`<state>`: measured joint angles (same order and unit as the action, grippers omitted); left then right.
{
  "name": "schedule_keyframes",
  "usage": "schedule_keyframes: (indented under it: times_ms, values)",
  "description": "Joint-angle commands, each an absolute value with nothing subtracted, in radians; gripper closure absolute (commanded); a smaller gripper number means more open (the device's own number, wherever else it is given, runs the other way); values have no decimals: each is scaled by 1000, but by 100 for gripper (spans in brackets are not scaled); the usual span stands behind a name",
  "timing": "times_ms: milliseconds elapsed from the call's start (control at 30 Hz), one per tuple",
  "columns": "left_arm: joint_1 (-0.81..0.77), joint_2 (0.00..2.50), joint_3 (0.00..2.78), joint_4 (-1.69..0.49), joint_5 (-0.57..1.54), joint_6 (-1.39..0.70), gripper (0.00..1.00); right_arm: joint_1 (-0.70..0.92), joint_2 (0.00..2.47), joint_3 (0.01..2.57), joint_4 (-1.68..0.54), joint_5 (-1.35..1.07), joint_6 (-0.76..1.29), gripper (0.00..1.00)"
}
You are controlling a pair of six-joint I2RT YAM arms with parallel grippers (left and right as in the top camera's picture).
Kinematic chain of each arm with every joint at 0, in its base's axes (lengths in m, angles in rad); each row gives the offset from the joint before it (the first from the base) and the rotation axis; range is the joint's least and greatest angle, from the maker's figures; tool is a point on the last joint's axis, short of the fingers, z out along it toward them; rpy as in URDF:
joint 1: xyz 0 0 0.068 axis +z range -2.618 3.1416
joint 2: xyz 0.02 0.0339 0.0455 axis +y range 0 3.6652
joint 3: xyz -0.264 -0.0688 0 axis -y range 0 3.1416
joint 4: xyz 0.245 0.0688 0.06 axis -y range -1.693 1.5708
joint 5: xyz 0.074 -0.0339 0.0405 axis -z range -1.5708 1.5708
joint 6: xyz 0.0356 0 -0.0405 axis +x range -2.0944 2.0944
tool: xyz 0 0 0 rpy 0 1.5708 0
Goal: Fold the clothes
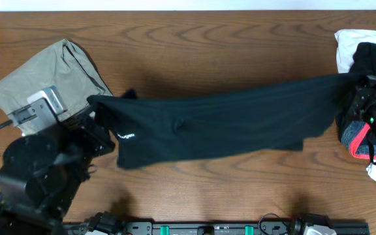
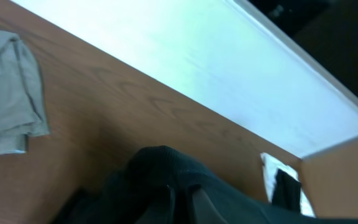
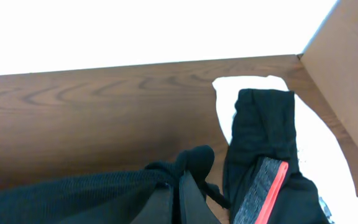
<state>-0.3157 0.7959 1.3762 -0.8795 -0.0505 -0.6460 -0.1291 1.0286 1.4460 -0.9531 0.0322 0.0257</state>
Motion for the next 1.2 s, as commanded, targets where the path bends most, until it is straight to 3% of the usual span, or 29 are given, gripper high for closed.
schedule_keyframes:
  times_ms: [0, 167, 300, 400, 500, 767, 1167]
  values:
    - [-311, 882, 1385, -870, -117, -621, 94, -138, 1118, 1459, -953, 63, 48, 99]
    - [-311, 1084, 1385, -803, -116, -603, 94, -137, 1301, 1459, -917, 28, 47, 99]
    - [-309, 1285, 1386, -592, -96, -517, 94, -137, 1464, 1460, -780, -8, 60, 99]
    - [-276, 1412, 1419, -401, 32, -472, 94, -138, 1533, 1486, -678, -8, 78, 99]
    - [-215, 1504, 1541, -344, 132, -471, 94, -143, 1555, 1596, -668, -7, 93, 99]
    - [-70, 1564, 1897, -534, 199, -396, 94, -171, 1555, 1919, -832, 39, 93, 99]
    - [-70, 1570, 1818, -1241, 199, -397, 94, -171, 1566, 1747, -1215, 79, 93, 99]
